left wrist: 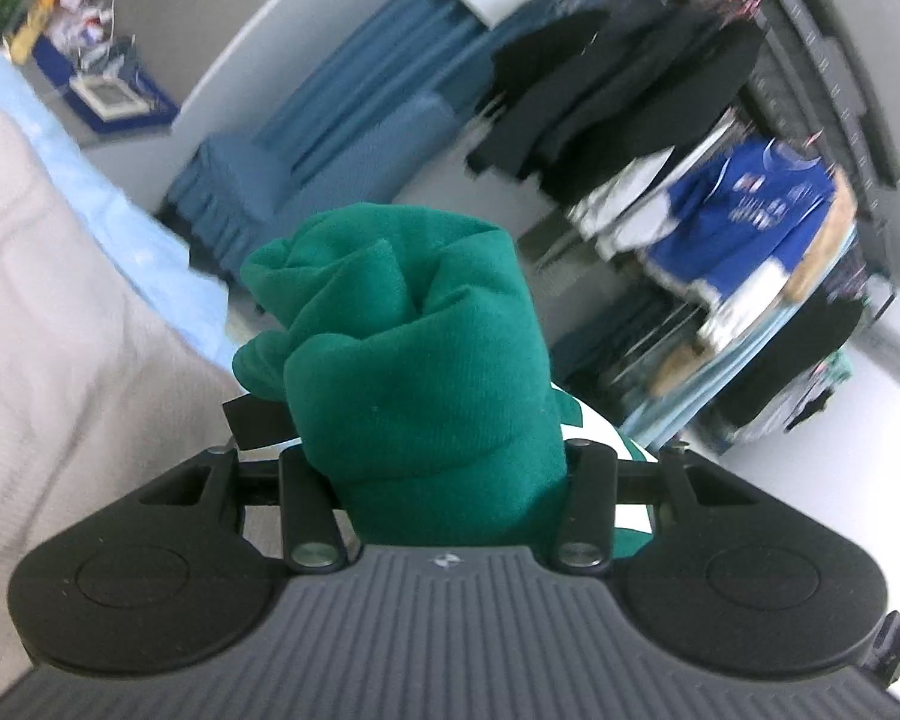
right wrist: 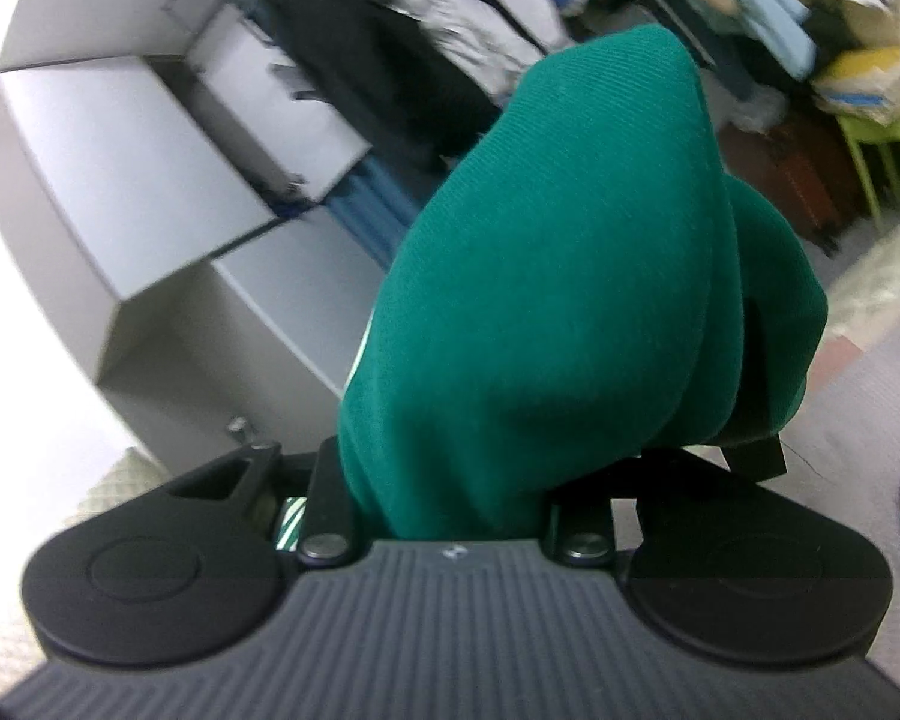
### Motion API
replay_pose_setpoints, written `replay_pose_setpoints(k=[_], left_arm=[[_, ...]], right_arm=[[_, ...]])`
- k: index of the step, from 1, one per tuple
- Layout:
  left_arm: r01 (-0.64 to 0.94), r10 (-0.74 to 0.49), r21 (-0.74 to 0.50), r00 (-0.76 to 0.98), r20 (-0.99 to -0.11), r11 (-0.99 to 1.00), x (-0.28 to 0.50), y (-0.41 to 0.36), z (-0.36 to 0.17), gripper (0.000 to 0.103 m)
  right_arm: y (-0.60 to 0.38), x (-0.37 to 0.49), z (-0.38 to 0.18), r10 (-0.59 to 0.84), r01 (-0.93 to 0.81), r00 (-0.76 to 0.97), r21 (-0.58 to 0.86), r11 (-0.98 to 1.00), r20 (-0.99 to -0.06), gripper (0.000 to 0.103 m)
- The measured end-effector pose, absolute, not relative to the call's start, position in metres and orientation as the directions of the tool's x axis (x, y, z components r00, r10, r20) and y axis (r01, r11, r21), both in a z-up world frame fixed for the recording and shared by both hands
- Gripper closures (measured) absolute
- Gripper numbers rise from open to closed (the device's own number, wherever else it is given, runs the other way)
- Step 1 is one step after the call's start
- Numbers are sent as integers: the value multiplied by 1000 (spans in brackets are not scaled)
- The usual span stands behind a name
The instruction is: Fold large clothes
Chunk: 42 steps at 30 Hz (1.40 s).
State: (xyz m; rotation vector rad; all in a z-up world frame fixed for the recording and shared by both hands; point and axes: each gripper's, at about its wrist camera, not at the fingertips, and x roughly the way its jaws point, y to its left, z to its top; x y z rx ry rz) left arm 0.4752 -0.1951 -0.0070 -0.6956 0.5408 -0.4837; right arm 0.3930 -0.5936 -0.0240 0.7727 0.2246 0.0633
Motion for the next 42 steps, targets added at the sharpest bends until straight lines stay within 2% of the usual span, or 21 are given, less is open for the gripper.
replay_pose_setpoints(k=[8,12,16,19,21,23,25,31,37,39,42], left_arm=[[201,-609,-687,671,-423,698,517,-234,-104,51],[213,-621,-709,683,-383,672,515,-228,-139,45],[254,-640,-705,681,-355,662,508,-224,-155,40],[275,-642,-691,682,-350,669,491,-218,-165,33],[269,-644,-698,679,-351,664,484,-213,-171,26],[242,-647,-720,672,-359,650,475,-203,-177,23],[220,-649,-734,664,-370,643,470,-197,-177,21],[185,-610,-701,670,-423,689,442,-177,-160,18],[225,-545,-579,698,-465,783,399,-166,-104,20],[256,-536,-543,713,-452,799,380,-165,-73,20],[299,-550,-521,713,-435,799,354,-169,-26,20]], right_arm=[[-609,389,-99,95,173,943,712,681,-319,68],[-603,372,-120,101,200,931,724,660,-350,66],[-603,364,-132,115,200,933,757,622,-340,59],[-602,356,-148,110,208,937,781,589,-332,54],[-601,350,-159,106,211,939,794,569,-326,49],[-603,346,-169,100,226,940,814,536,-327,37],[-604,345,-174,90,260,934,828,497,-347,31],[-599,331,-156,72,366,893,810,458,-444,28],[-583,290,-126,47,455,841,752,477,-539,28],[-576,274,-109,44,448,840,736,508,-541,28],[-566,253,-72,42,395,866,733,554,-499,28]])
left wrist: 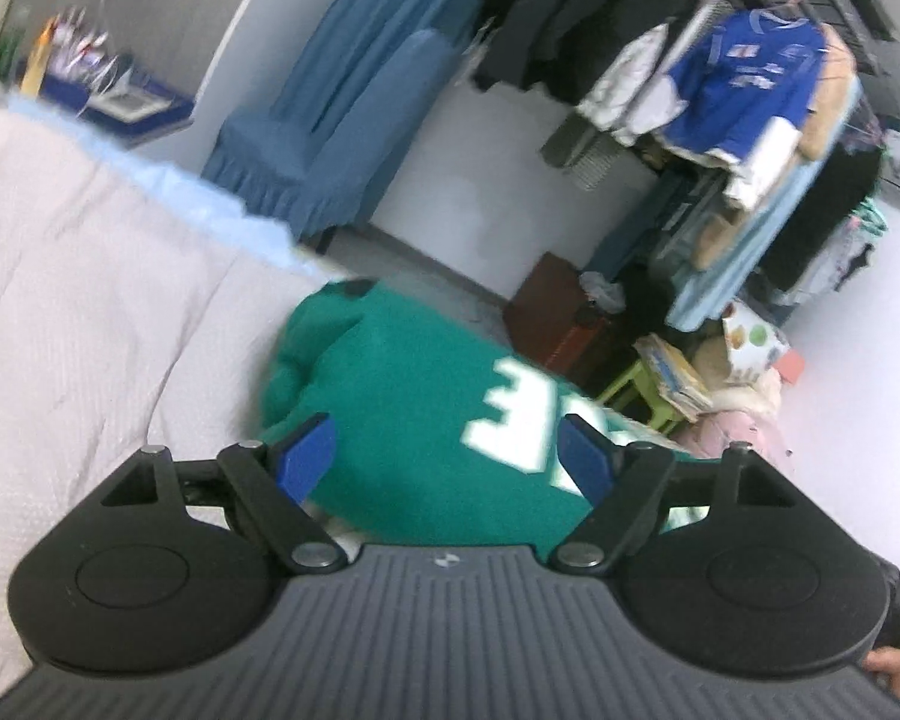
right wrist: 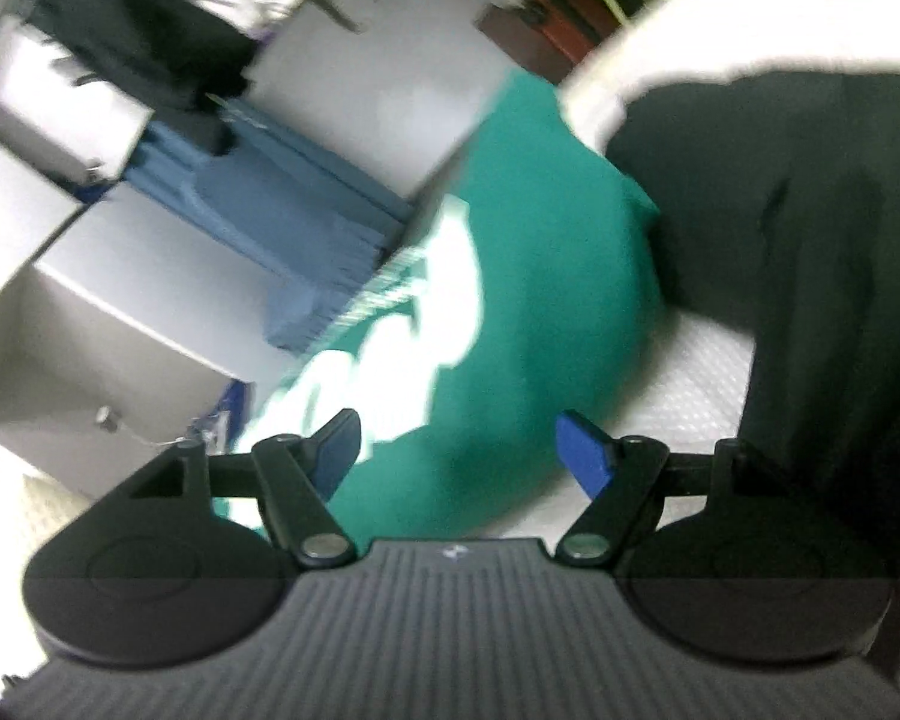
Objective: Fold large clothes
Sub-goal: 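Lower the rolled hoodie onto the bed with both grippers and release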
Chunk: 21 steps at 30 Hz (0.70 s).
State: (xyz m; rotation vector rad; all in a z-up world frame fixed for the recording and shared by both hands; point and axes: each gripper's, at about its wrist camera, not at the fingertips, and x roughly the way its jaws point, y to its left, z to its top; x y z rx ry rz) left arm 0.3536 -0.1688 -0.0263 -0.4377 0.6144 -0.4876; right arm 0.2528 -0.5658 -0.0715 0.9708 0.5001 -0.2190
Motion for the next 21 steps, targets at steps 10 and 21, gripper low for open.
replay_pose_setpoints(k=[10,21], left_arm=[[446,-572,-373,729,-376,814,223,-191,113,18],[533,-561,-178,761,-326,827,67,-209,154,13]], right_arm=[[-505,165,62,2,207,944,600,773,-329,28],[-443,66,106,-15,113,970,398,910,-241,28]])
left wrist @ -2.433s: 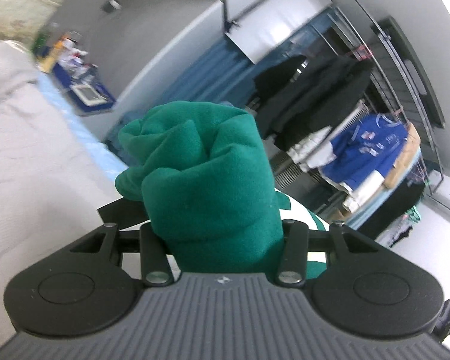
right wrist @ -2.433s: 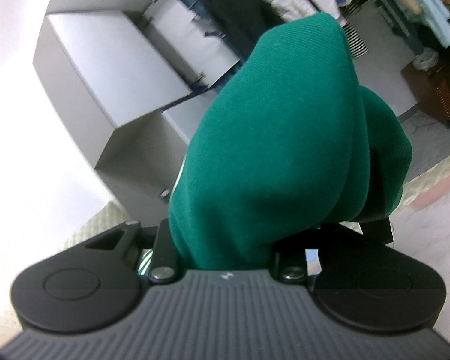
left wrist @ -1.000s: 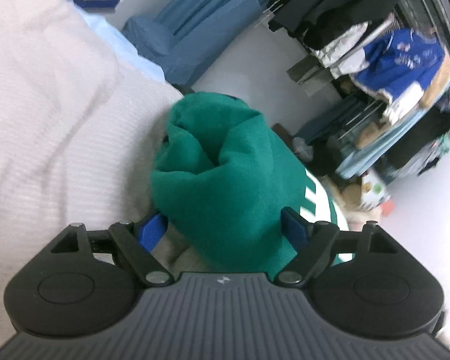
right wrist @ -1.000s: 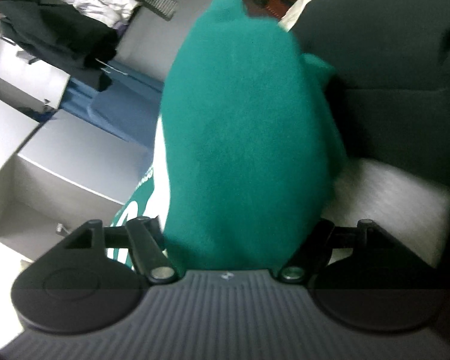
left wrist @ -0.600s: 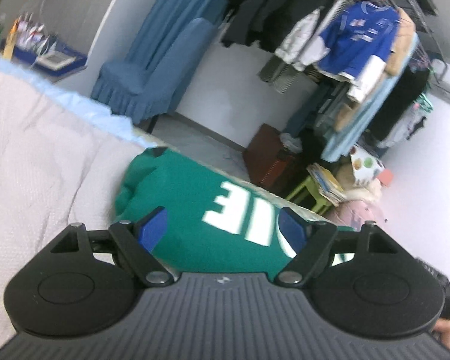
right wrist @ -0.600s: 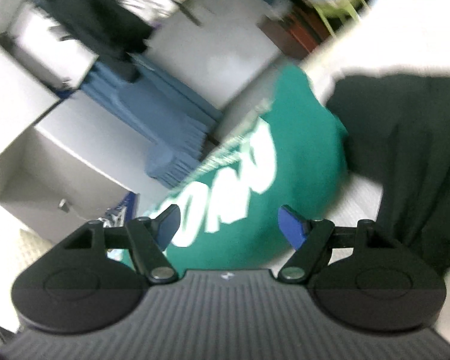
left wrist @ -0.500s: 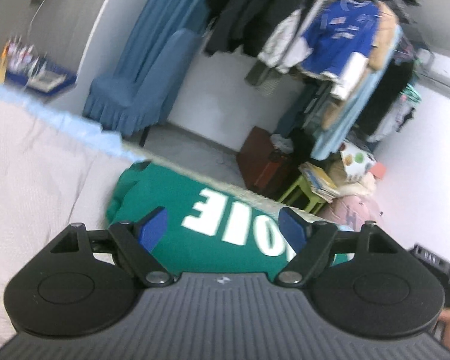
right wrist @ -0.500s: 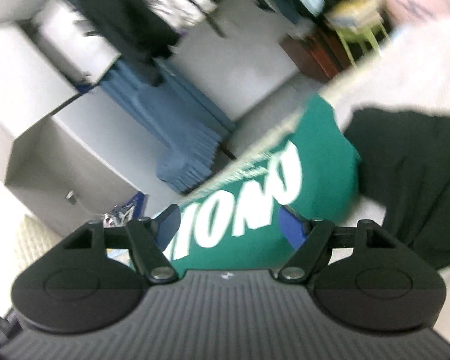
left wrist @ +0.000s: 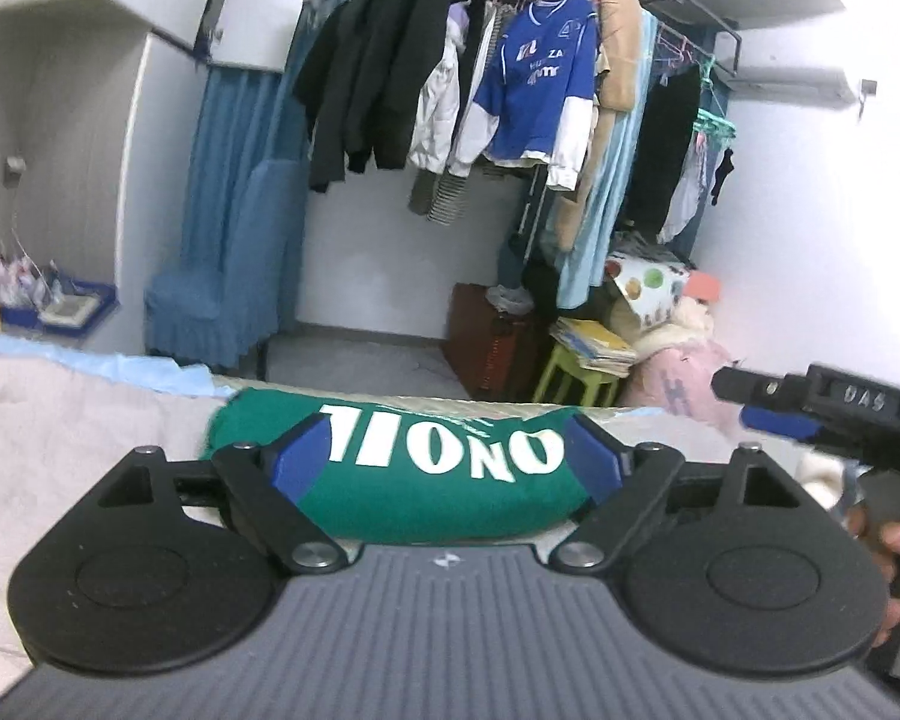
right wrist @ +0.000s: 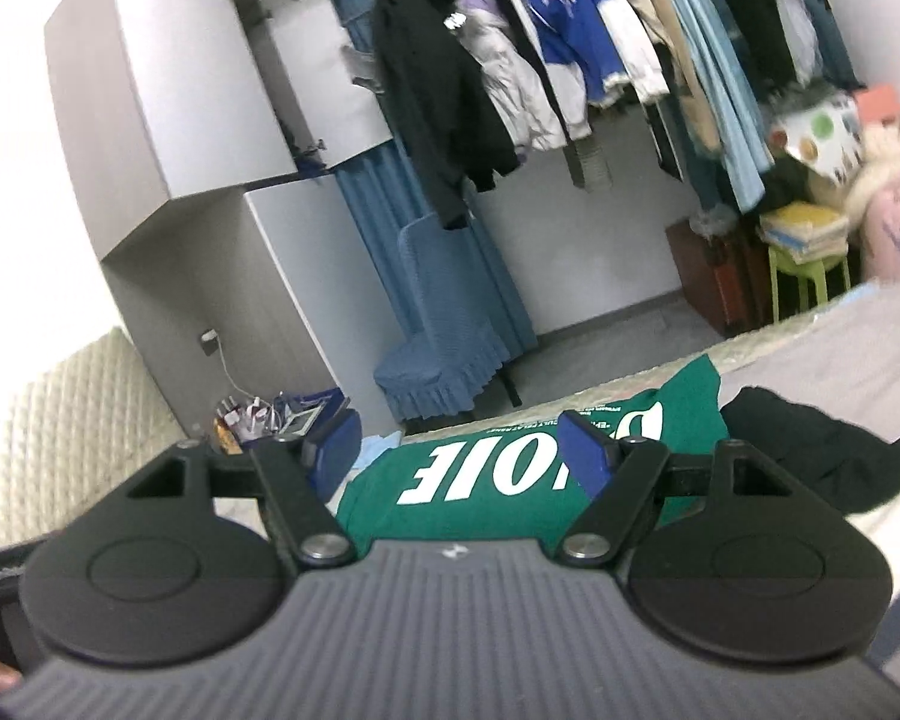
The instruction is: Fold large clothes
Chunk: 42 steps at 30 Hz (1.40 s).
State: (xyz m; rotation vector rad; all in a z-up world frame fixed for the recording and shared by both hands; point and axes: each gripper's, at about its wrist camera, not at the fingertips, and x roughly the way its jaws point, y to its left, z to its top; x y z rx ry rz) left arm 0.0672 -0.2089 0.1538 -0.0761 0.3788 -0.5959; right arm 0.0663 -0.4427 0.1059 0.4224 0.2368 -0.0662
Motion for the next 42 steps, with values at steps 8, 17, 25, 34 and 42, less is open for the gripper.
replay_pose_setpoints(k=[8,17,25,34,42], left_arm=[[567,-600,-198,755,-264,800,12,-194,146,7],[516,-538,-152,802,-261,843,-11,-176,127,2],[472,-471,-76,826,-310,878,-12,-167,103,0],[448,-439,-62,824,-357,892,3,-157,84,0],[444,-428,-45,824,-371,895,10,-158,79,0]], right_arm=[[-412,29,96,-12,82,976,315,946,-218,28],[-375,20,67,10,51,969,238,970,-248,28],[-359,21,41,-10,78,953,216,973,-302,28],[-348,19,19,-55,129,936,193,973,-348,28],[-345,24,12,-65,137,926,169,976,-371,29]])
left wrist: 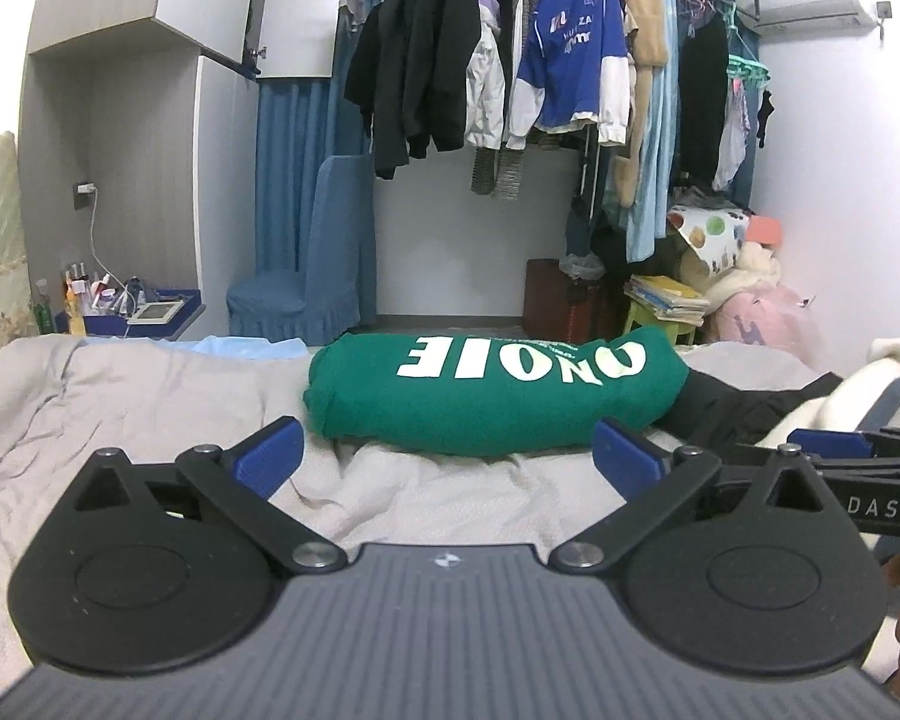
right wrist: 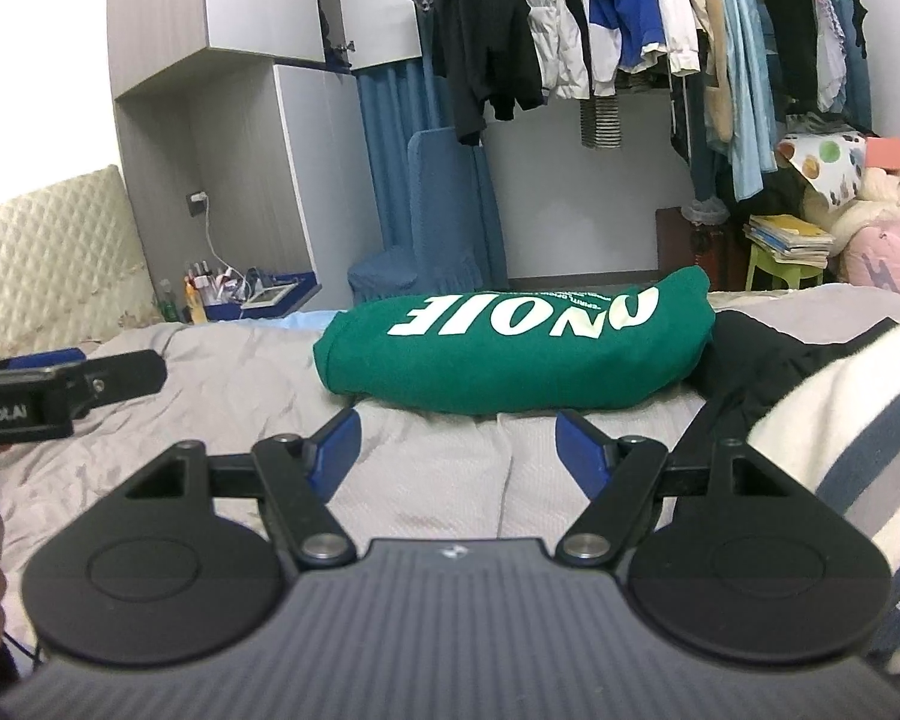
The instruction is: Fold large clothes
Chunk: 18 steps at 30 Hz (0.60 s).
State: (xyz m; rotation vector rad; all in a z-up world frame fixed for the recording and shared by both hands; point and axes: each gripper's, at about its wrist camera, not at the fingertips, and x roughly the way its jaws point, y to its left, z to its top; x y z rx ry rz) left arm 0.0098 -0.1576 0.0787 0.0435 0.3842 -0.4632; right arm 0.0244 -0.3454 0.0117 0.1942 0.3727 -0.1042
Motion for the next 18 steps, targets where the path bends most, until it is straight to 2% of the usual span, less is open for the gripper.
replay_pose_setpoints(k=[4,6,7,8,18], left_arm=[[444,-429,-54,817,-385,894,15,-159,76,0],[440,-421,-45,819,-389,897,16,-160,75,0],[440,-420,-43,819,-391,897,15,-162,74,0],[442,-422,-43,817,-393,896,16,-162,74,0],[442,-423,-47,816,-394,896,17,-165,71,0]], right_arm=[[-346,27,11,-77,148,921,160,976,-381,29],[-348,29,12,-85,156,920,156,975,-383,15],[-349,29,12,-90,160,919,156,975,-383,5],[-350,29,13,-98,167,919,153,974,-381,0],[-355,29,18,-103,168,921,144,975,-375,0]])
